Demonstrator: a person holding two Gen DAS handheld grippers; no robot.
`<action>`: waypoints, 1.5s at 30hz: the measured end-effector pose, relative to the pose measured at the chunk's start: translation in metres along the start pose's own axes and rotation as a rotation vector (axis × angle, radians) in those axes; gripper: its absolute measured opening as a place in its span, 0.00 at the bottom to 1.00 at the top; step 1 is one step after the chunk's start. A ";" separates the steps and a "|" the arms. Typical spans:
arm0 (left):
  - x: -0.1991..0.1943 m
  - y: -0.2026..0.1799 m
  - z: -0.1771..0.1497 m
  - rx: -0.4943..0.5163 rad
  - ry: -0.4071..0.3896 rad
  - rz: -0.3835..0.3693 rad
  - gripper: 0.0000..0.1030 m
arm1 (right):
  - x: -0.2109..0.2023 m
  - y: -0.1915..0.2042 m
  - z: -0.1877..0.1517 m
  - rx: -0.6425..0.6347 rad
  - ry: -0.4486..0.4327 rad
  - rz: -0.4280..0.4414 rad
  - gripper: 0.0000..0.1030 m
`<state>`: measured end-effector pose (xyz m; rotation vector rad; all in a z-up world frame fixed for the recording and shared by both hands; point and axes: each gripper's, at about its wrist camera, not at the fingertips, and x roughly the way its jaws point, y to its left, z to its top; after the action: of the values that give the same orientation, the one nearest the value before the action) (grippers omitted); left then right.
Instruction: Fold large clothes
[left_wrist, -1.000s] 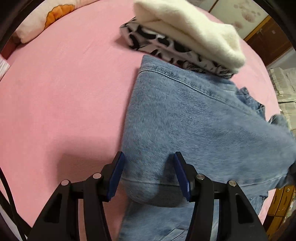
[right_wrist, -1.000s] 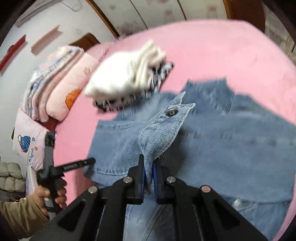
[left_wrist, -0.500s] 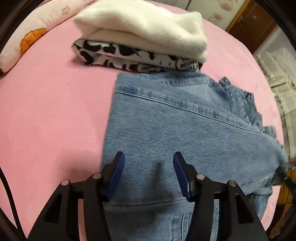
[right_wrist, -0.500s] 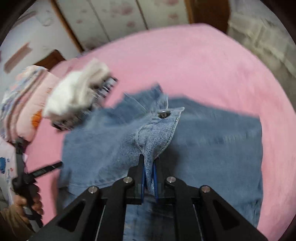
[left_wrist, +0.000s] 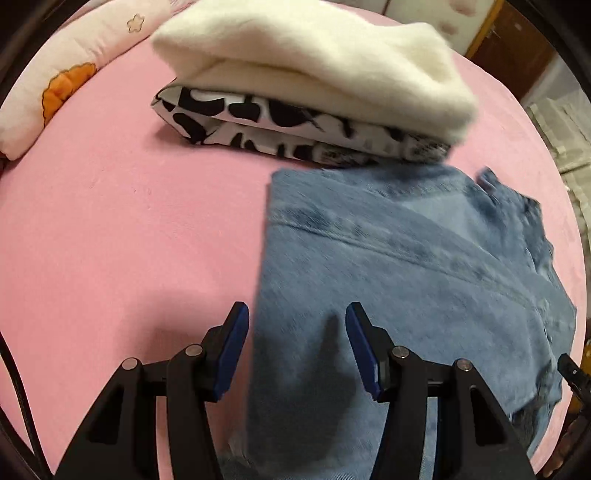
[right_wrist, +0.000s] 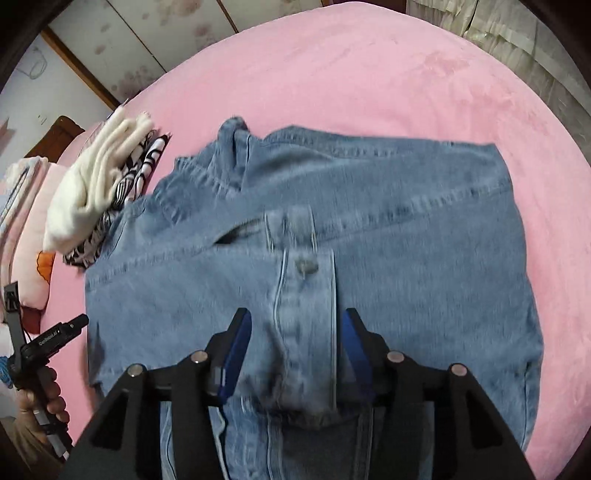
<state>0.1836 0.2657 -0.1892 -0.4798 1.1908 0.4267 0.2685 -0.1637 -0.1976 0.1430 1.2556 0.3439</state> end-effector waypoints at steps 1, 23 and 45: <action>0.005 0.003 0.004 -0.008 0.006 0.001 0.52 | 0.007 -0.002 0.006 0.000 0.016 0.008 0.50; 0.026 -0.035 0.022 0.152 -0.070 0.186 0.13 | 0.050 0.023 0.043 -0.166 -0.020 -0.133 0.30; 0.003 -0.037 -0.091 0.076 0.035 0.038 0.26 | 0.043 0.052 -0.054 -0.228 0.026 -0.061 0.00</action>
<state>0.1349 0.1841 -0.2137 -0.4011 1.2468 0.4051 0.2199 -0.1051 -0.2379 -0.0947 1.2341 0.4349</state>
